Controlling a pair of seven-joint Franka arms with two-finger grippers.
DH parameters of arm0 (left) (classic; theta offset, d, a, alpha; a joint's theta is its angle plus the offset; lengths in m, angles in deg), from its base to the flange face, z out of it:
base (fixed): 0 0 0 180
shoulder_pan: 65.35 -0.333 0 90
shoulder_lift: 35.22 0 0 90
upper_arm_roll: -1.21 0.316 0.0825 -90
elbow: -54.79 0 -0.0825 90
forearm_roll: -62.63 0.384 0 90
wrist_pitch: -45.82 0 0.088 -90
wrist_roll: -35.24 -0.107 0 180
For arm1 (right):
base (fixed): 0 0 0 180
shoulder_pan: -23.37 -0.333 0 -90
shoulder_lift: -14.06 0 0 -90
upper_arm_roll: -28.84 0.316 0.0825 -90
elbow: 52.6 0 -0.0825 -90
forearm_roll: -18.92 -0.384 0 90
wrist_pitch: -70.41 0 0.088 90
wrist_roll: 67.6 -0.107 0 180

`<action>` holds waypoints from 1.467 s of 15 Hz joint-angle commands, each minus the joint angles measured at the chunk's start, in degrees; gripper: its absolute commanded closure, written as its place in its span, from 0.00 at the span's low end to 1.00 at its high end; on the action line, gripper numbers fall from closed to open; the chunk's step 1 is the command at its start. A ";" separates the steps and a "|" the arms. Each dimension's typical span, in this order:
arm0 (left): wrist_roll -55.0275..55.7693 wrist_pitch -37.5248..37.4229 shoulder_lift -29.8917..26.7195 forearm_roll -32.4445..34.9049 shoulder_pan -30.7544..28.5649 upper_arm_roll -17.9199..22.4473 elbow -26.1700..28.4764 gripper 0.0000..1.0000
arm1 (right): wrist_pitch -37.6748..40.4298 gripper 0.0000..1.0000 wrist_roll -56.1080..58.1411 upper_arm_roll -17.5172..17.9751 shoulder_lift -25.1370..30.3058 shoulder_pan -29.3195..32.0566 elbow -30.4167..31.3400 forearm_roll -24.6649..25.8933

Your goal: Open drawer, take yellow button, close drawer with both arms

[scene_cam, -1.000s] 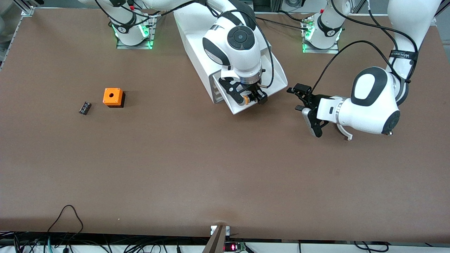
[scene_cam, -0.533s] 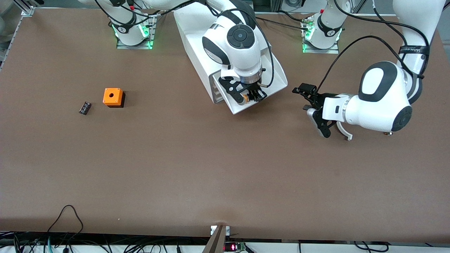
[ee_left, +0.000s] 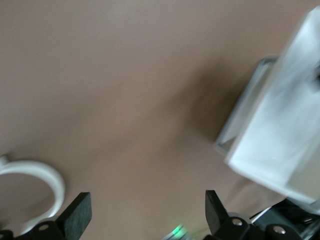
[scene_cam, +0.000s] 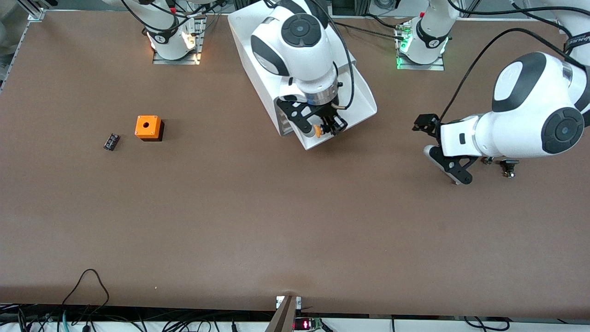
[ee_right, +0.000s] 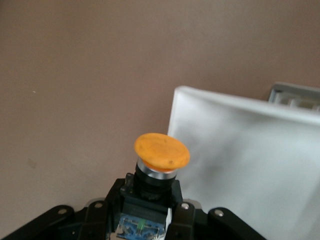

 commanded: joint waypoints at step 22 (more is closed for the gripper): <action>58.47 24.43 5.39 12.48 10.71 -0.82 2.41 0.00 | 6.06 1.00 85.09 -0.16 2.31 37.43 13.49 -1.62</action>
